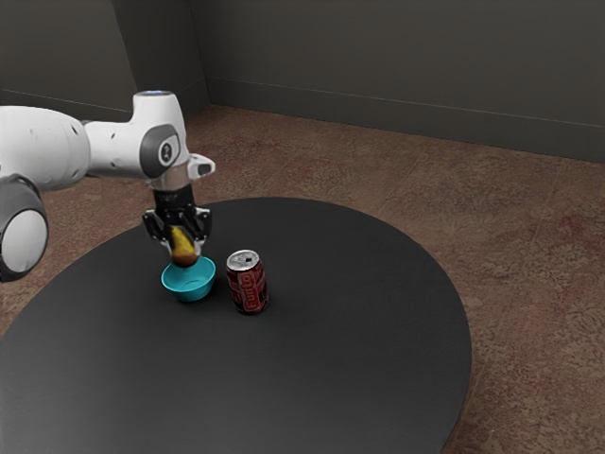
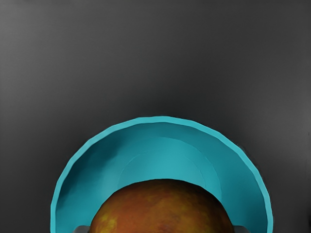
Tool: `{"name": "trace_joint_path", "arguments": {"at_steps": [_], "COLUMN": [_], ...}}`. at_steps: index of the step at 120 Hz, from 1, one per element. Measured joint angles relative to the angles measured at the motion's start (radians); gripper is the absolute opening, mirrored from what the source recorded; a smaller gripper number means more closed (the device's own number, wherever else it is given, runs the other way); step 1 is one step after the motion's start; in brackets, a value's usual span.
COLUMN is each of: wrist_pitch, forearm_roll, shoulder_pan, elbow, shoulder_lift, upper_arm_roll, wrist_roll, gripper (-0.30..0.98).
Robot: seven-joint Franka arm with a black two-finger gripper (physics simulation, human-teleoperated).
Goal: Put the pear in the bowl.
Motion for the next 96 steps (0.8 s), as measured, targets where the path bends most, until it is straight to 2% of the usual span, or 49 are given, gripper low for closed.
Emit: {"name": "trace_joint_path", "arguments": {"at_steps": [23, 40, 64, 82, 96], "wrist_pitch": [0.006, -0.004, -0.153, -0.250, -0.335], "forearm_roll": [-0.013, -0.015, 0.008, 0.089, 0.117], "shoulder_pan": [0.002, -0.001, -0.030, -0.178, -0.203], "elbow": [0.022, 0.026, -0.014, -0.087, -0.070], "shoulder_lift": [0.012, -0.026, -0.349, -0.601, -0.665], "upper_arm_roll": [-0.006, -0.012, -0.010, -0.006, -0.075], "wrist_roll": [0.039, 0.061, 0.096, 0.117, 0.124], "gripper": [0.49, 0.59, 0.65, 0.67, 0.68]}}
